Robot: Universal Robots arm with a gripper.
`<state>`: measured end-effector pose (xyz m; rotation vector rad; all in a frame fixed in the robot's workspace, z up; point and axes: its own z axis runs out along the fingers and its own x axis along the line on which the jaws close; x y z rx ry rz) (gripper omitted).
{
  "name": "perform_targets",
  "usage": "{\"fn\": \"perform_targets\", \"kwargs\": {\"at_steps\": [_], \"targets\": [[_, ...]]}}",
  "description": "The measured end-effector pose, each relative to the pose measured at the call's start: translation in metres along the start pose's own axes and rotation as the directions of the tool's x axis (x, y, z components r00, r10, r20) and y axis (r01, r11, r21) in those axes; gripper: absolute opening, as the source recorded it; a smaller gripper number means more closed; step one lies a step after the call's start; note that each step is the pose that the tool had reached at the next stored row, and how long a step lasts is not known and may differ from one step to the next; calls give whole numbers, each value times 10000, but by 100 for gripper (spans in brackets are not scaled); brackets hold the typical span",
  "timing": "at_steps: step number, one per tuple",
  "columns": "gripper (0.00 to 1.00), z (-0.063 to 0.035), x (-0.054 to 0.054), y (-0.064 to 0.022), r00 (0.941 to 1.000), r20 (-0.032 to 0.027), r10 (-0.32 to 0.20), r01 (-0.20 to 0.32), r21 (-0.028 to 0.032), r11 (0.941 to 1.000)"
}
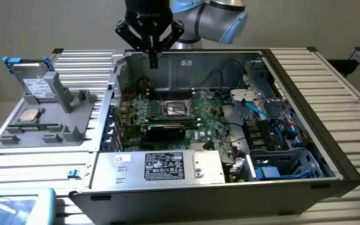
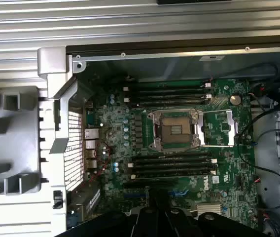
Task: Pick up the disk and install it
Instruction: 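Reach for the disk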
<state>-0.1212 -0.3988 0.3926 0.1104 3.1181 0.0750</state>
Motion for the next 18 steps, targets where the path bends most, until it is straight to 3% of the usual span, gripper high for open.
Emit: {"fn": "perform_targets", "kwargs": {"at_steps": [15,18], "targets": [[11,0,2,0,10000,1,1,-1,0,10000],[11,-2,77,-5,10000,0,0,0,1,10000]]}}
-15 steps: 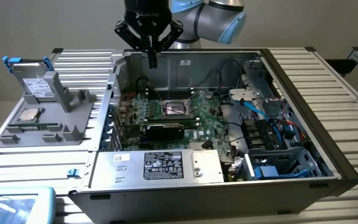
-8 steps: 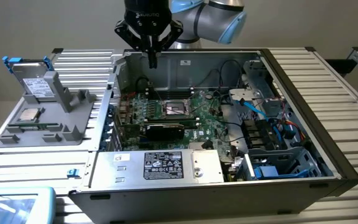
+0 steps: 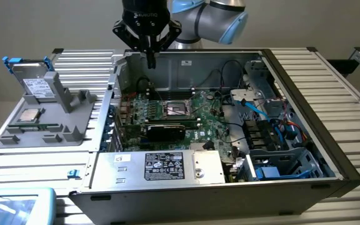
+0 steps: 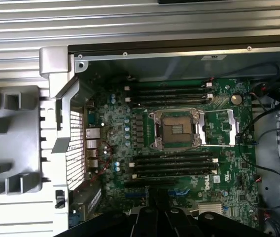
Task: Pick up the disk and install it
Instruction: 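Reach for the disk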
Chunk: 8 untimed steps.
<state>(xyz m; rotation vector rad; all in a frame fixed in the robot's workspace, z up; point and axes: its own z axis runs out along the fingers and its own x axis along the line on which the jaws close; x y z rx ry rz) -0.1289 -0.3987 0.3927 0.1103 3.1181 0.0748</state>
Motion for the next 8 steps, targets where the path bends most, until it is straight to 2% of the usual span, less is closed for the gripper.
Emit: {"fn": "perform_targets", "kwargs": {"at_steps": [8], "targets": [[11,-2,328,-8,10000,0,-1,1,-1,10000]]}}
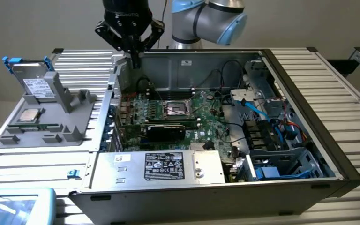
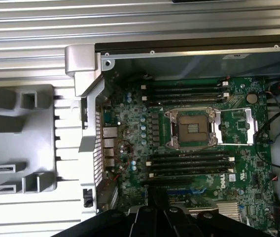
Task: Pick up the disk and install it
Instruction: 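Reach for the disk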
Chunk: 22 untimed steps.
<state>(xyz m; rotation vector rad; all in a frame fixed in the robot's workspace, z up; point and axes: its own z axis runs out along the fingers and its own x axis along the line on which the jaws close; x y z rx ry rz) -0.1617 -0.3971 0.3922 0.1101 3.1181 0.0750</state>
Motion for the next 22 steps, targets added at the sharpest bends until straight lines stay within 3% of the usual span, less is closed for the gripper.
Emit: {"fn": "perform_targets", "kwargs": {"at_steps": [7,14,22], "targets": [[11,-2,319,-4,10000,1,-7,7,-1,10000],[11,1,644,45,10000,-11,-8,8,0,10000],[11,-3,1009,100,9999,-124,-3,4,8,10000]]}}
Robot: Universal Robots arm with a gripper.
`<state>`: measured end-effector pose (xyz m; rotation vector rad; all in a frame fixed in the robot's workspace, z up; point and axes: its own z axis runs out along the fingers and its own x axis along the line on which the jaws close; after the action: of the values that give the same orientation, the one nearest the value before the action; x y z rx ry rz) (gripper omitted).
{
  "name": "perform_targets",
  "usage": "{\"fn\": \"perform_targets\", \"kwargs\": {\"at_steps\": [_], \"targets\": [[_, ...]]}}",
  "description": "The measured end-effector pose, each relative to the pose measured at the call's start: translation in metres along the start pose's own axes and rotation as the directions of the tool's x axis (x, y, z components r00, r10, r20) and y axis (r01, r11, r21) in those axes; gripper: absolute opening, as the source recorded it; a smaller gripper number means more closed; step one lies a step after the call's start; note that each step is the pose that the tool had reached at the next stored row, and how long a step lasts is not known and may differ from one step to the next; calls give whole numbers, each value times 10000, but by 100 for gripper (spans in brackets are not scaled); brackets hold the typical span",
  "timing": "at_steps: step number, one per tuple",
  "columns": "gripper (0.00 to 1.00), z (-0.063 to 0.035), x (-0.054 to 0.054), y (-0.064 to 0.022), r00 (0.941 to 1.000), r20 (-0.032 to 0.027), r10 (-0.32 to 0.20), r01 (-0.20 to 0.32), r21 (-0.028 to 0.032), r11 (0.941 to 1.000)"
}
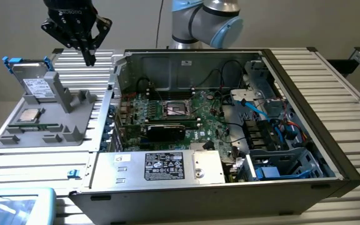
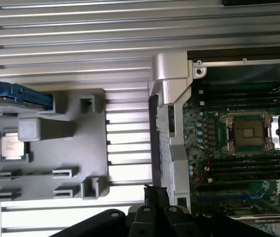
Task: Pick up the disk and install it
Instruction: 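Reach for the disk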
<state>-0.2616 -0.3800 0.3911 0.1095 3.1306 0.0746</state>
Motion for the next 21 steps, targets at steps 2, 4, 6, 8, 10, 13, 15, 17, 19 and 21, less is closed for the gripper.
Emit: {"fn": "perform_targets", "kwargs": {"at_steps": [2,4,6,8,10,13,15,17,19,21], "targets": [[11,0,94,12,10000,-27,2,-2,2,10000],[11,0,185,22,10000,-46,1,-1,3,10000],[11,0,276,32,10000,-66,1,-1,4,10000],[11,0,370,42,10000,-92,1,-1,7,10000],[11,0,461,51,9999,-118,3,-3,9,10000],[11,0,595,65,9998,-176,4,-4,12,10000],[11,0,683,81,9997,-224,8,-8,16,10000],[11,1,759,111,9996,-271,8,-8,20,10000],[11,4,826,152,9995,-313,12,-11,22,10000],[11,3,886,194,9993,-382,14,-13,32,10000]]}}
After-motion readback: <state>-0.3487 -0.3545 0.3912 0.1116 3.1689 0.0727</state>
